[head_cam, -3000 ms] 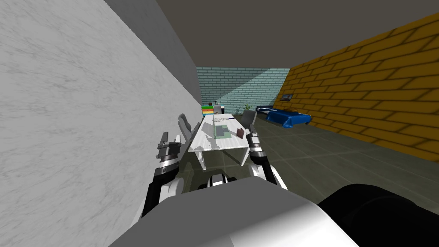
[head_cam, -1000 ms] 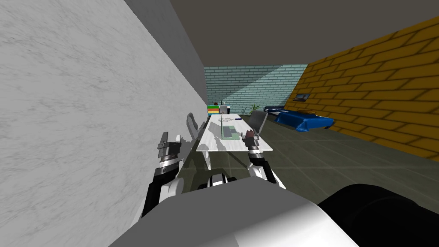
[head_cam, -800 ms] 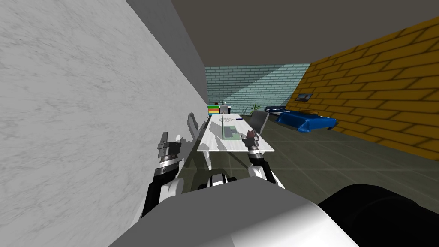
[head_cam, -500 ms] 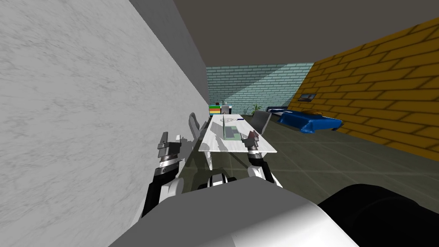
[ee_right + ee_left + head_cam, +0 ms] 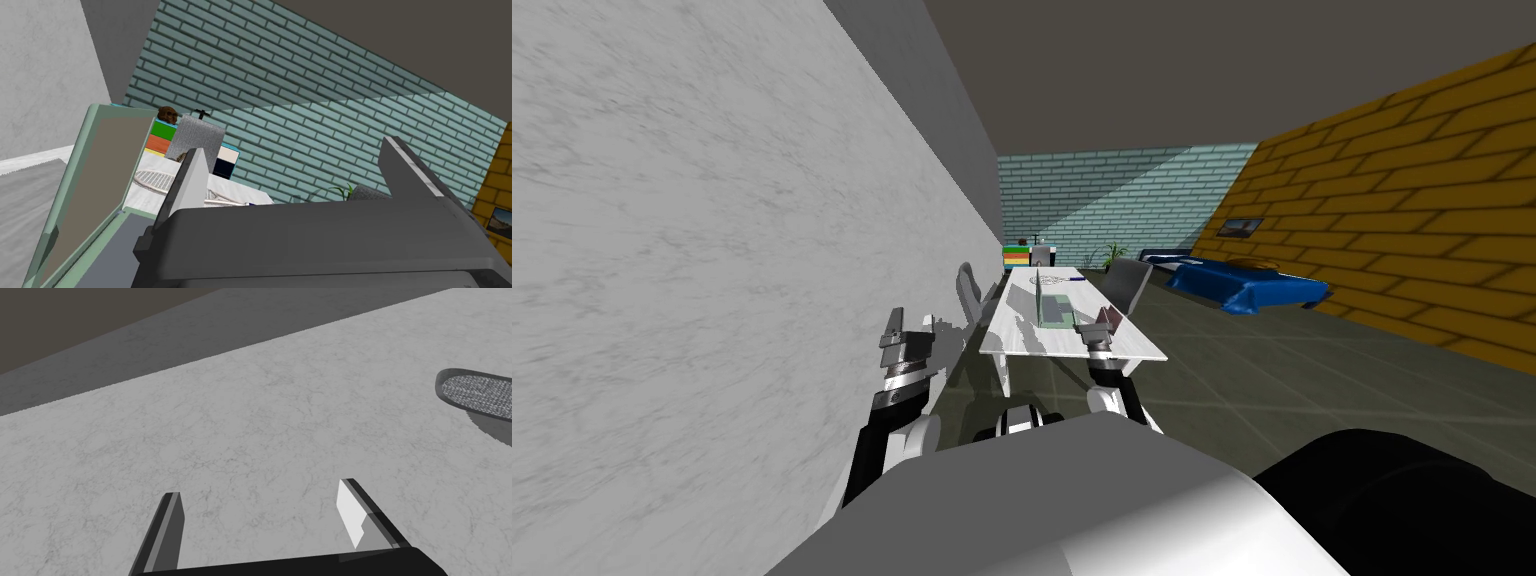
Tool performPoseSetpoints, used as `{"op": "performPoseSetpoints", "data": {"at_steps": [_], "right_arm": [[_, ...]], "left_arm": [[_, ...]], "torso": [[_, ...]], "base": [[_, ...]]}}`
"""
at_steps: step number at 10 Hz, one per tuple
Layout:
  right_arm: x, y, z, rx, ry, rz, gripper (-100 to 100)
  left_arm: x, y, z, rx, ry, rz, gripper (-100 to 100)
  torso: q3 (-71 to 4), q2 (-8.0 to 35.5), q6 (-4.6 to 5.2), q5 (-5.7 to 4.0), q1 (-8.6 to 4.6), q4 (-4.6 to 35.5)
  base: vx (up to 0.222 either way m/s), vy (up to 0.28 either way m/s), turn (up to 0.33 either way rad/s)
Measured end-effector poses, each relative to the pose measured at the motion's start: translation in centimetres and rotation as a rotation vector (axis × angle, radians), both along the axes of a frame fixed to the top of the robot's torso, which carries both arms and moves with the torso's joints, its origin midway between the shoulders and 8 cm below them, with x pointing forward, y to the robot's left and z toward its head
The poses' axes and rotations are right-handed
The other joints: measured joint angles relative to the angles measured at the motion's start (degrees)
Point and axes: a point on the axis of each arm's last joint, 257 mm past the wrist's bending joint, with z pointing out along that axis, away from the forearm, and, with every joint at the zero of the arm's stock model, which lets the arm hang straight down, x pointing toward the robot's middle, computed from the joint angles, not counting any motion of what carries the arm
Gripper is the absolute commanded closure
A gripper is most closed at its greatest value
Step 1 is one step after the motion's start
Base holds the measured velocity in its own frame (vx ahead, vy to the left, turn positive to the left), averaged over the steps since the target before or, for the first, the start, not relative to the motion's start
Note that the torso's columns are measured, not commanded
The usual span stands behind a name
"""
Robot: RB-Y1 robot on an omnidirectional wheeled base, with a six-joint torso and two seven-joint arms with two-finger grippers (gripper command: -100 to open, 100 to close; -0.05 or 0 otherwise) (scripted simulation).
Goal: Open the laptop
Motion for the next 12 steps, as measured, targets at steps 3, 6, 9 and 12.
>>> {"op": "performPoseSetpoints", "data": {"at_steps": [3, 6, 9, 12], "right_arm": [[0.4, -0.2, -0.7, 0.102, -0.008, 0.045, -100], [0.9, -0.2, -1.6, 0.241, -0.018, 0.102, -100], [1.6, -0.2, -2.7, 0.366, -0.029, 0.156, -100], [2.4, 0.0, -3.6, 0.504, -0.041, 0.215, -100]], "left_arm": [[0.0, 0.0, 0.0, 0.000, 0.000, 0.000, 0], [0.0, 0.0, 0.0, 0.000, 0.000, 0.000, 0], [0.0, 0.0, 0.0, 0.000, 0.000, 0.000, 0], [0.0, 0.0, 0.0, 0.000, 0.000, 0.000, 0]], "torso": [[0.0, 0.0, 0.00, 0.01, 0.02, 0.0], [0.0, 0.0, -0.02, 0.00, 0.03, 0.0], [0.0, 0.0, 0.00, 0.00, 0.00, 0.0], [0.0, 0.0, -0.01, 0.00, 0.02, 0.0]], "base": [[0.018, 0.017, 0.049], [0.020, 0.018, 0.044], [0.022, 0.015, 0.043], [0.017, 0.009, 0.036]]}}
